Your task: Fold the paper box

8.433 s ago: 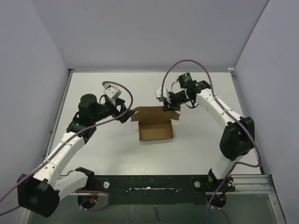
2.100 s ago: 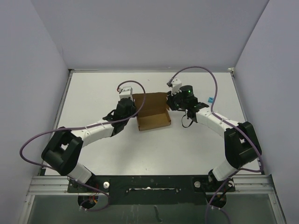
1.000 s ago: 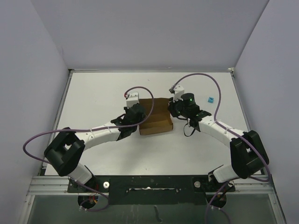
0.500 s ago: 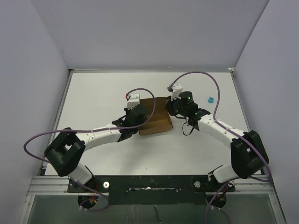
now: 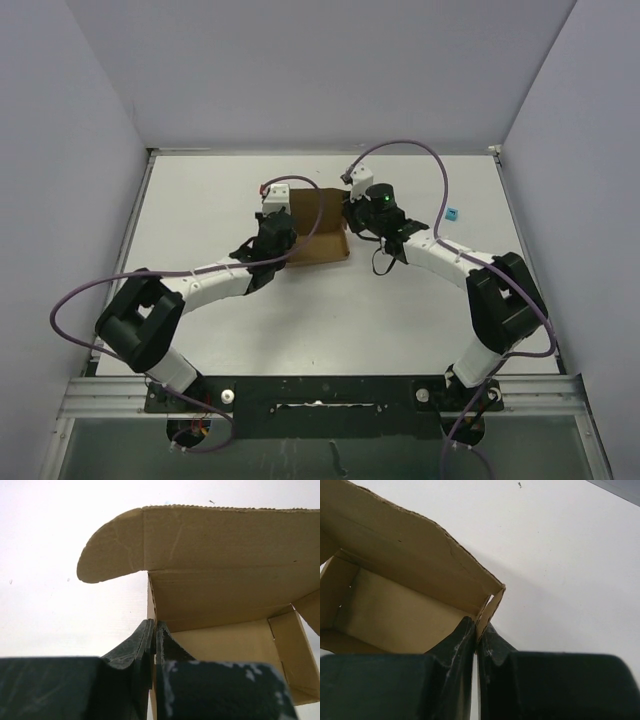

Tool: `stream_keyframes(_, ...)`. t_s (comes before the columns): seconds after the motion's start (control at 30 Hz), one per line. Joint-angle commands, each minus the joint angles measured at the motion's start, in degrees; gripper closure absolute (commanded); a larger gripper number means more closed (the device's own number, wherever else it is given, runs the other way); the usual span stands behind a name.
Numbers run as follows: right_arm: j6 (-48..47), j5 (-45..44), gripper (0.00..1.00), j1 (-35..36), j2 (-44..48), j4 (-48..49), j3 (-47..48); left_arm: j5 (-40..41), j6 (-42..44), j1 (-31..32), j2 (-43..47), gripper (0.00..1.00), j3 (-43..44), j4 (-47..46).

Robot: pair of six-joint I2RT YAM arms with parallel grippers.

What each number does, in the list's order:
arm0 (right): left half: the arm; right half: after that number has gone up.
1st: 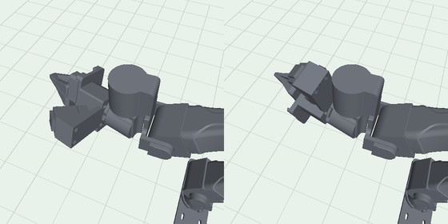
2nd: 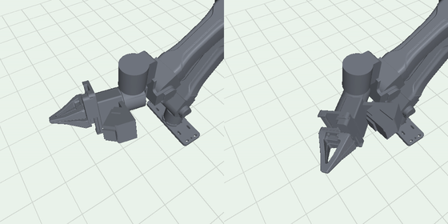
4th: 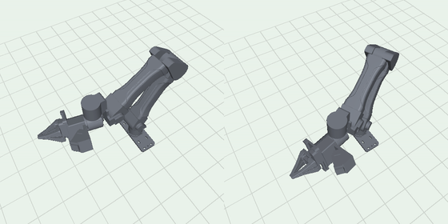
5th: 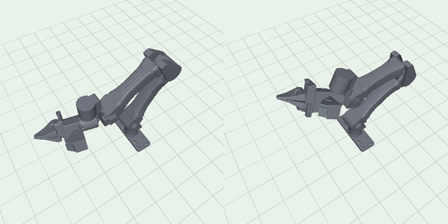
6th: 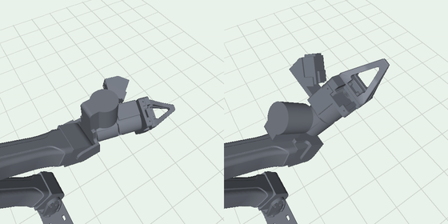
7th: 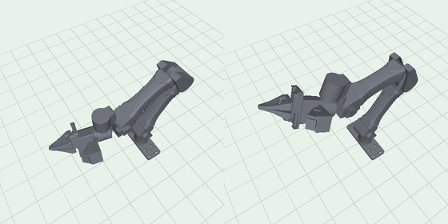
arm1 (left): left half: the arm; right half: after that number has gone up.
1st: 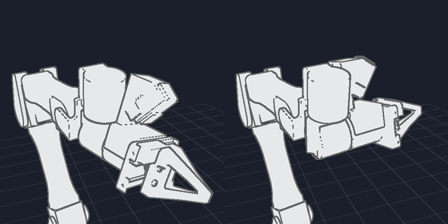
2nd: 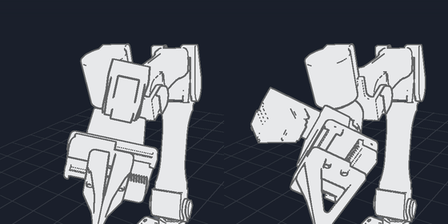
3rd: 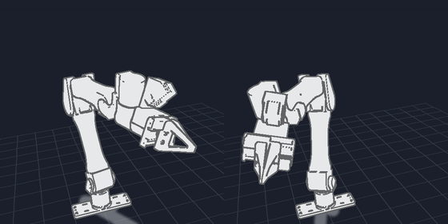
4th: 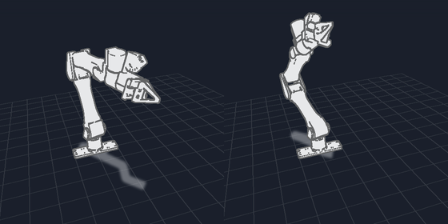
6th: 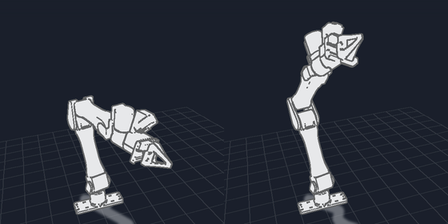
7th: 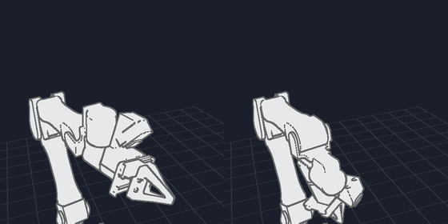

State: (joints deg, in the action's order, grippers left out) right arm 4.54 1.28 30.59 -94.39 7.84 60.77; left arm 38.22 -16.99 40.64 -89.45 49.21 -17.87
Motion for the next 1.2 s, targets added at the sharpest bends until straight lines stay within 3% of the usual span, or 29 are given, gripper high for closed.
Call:
stream_keyframes(0.0,-1.10,2.05,0.96,1.92,-0.57,9.68,-0.18,-6.50,3.65,0.58,-3.53,1.00,1.67,-12.17)
stream_keyframes(0.4,2.04,1.53,0.95,2.31,-1.16,11.87,-3.73,-7.04,1.46,0.73,-4.15,1.00,-3.06,-15.00)
stream_keyframes(1.17,-2.59,-0.76,0.92,4.21,4.51,12.40,-12.24,-4.12,-3.16,4.70,-1.40,1.00,-7.81,-13.74)
